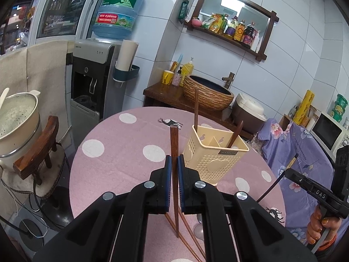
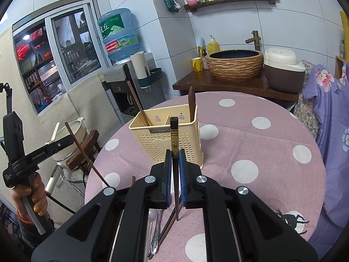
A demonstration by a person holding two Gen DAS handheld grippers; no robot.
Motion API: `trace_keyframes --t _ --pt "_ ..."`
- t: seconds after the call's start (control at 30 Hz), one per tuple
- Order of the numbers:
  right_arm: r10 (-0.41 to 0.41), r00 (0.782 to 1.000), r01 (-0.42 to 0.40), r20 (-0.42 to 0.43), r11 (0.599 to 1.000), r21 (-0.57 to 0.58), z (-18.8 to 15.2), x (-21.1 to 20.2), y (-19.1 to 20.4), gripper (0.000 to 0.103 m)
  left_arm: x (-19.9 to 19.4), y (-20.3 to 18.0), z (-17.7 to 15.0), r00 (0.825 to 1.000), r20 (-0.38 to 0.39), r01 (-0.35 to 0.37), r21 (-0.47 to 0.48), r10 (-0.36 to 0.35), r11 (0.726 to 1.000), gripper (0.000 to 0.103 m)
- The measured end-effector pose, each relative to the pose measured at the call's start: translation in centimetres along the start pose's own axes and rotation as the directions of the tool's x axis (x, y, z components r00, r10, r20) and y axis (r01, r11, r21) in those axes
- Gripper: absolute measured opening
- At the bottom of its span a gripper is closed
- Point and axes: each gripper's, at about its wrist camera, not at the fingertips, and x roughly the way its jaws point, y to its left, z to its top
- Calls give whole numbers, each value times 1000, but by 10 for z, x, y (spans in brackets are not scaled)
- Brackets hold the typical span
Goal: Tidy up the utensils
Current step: 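Lift both chopsticks and lower them into the cream holder with both tools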
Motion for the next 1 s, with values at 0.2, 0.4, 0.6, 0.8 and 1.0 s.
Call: trace_keyframes --t 0.2,0.4,0.6,0.8,1.0 --pt "11 1000 -11 -2 1000 6 8 1 0 7 -4 -5 11 1000 27 1 17 -2 1000 7" --pt "20 1000 -20 -6 1000 -3 18 2 4 7 -6 -12 23 999 40 17 35 -19 999 7" --pt "40 999 -39 21 999 -33 48 -9 16 7 -17 -26 56 995 64 76 54 -79 996 7" --pt "35 993 -29 111 998 -58 106 -25 32 7 -33 -47 110 981 153 112 57 -120 992 1" --pt "3 986 5 167 999 -47 150 -17 39 7 -17 -65 148 974 211 74 45 -82 996 1"
